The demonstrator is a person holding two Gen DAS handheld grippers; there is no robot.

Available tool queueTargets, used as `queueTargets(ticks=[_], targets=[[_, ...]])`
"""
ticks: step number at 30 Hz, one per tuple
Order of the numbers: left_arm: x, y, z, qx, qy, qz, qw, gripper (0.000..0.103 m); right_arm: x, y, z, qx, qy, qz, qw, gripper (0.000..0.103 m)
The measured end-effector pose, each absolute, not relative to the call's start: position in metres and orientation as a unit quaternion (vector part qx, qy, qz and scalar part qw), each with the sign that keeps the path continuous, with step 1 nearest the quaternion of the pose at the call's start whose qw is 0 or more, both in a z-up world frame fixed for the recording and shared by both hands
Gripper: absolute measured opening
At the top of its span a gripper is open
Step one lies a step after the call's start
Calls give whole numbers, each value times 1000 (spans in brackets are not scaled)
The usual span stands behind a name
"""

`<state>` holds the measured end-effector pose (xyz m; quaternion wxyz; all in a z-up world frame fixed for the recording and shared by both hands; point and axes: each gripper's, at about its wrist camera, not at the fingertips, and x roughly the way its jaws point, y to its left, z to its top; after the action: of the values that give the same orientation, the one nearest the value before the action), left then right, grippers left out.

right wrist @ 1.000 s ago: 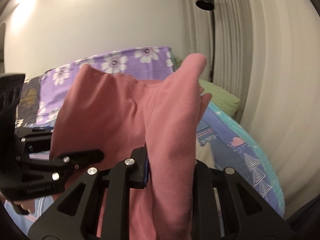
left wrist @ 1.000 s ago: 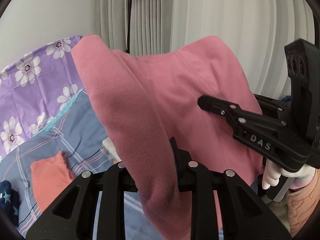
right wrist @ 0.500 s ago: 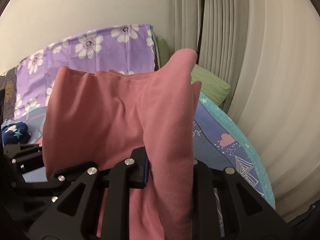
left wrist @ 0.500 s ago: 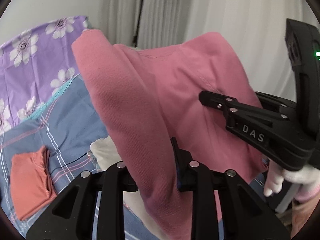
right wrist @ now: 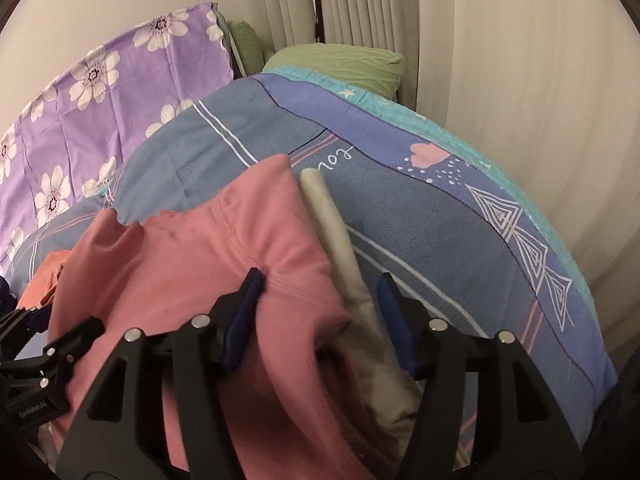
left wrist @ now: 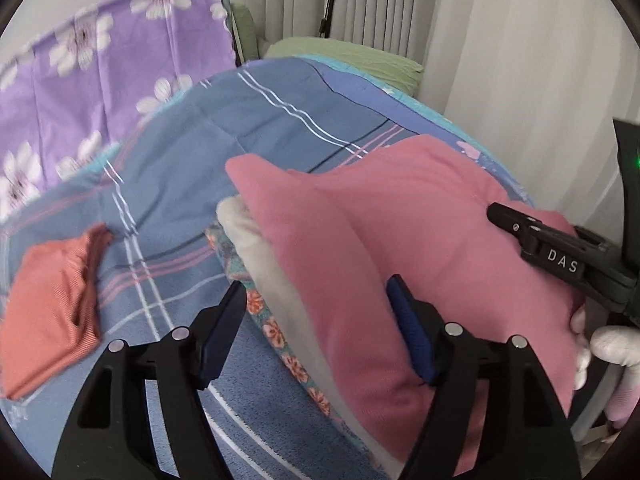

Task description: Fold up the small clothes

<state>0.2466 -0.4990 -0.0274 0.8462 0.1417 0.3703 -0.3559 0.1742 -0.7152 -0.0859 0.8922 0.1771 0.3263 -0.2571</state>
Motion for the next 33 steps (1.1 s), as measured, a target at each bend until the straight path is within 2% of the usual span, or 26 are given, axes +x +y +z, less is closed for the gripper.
queueTargets(ticks=[5, 10, 11, 13, 17, 19, 20, 25, 30, 33], targets=[[234, -482, -20, 98, 359, -347, 861, 73, 167, -697, -67, 128, 317, -281, 897, 63], [217, -442, 9, 84, 346, -369, 858, 76, 95, -667, -27, 153, 247, -245, 925, 62], [211, -434, 14, 95, 336, -366, 863, 76, 78, -657, -20, 155, 239, -243, 927, 64], [192, -413, 23, 108, 314, -370, 868, 80, 44, -635, -9, 152, 233, -248, 928, 82], [148, -376, 40, 98, 282, -389, 871, 89, -8, -585, 1, 138, 208, -246, 937, 89], [118, -359, 49, 97, 259, -391, 878, 97, -24, -562, 2, 125, 208, -276, 930, 98], [107, -354, 54, 96, 250, -393, 880, 99, -32, -552, 1, 122, 209, -291, 926, 99], [43, -325, 78, 105, 199, -401, 888, 102, -70, -511, 3, 150, 199, -254, 934, 100], [3, -301, 94, 122, 171, -379, 901, 102, -108, -471, 31, 95, 162, -282, 941, 101], [-8, -285, 101, 106, 168, -374, 906, 102, -122, -460, 39, 99, 157, -276, 943, 101]])
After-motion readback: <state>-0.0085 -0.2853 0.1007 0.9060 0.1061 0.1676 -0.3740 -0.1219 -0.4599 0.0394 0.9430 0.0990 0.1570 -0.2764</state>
